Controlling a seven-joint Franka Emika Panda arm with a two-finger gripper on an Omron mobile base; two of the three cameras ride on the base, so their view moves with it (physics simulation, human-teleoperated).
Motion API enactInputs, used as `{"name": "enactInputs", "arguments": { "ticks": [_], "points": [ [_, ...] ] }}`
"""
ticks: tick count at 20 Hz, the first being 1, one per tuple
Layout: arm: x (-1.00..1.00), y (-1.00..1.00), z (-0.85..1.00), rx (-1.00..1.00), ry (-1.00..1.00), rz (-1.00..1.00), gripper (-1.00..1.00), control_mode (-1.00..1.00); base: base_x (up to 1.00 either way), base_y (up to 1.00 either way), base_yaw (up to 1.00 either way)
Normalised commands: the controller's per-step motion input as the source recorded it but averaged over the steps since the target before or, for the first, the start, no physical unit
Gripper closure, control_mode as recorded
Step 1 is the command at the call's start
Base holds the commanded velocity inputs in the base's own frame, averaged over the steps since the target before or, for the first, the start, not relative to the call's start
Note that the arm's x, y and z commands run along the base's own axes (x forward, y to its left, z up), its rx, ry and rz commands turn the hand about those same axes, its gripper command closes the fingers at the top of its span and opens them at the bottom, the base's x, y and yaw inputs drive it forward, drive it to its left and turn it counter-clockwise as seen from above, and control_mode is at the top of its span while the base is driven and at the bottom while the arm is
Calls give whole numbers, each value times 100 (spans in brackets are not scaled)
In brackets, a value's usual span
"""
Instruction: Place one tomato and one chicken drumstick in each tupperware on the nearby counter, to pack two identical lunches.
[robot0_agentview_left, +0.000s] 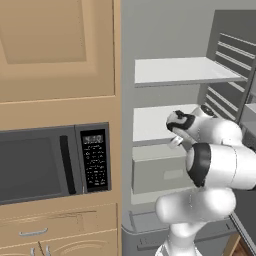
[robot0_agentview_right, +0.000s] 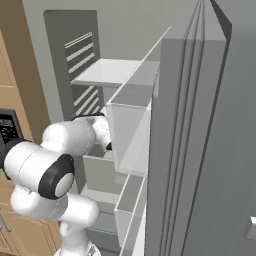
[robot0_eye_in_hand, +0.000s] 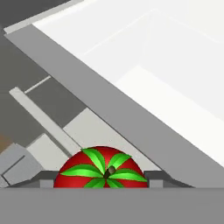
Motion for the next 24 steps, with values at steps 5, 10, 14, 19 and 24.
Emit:
{"name": "enactInputs", "arguments": {
  "ticks": [5, 10, 14, 19, 24],
  "points": [
    [-100, -2, 100, -10, 0, 0, 100, -100, 0, 0, 0],
    [-100, 4, 100, -10, 0, 0, 100, -100, 0, 0, 0],
    [-100, 17, 100, -4, 0, -1, 100, -100, 0, 0, 0],
    [-100, 26, 100, 0, -1, -6, 100, -100, 0, 0, 0],
    [-93, 15, 100, -8, -21, 0, 100, -100, 0, 0, 0]
  ]
}}
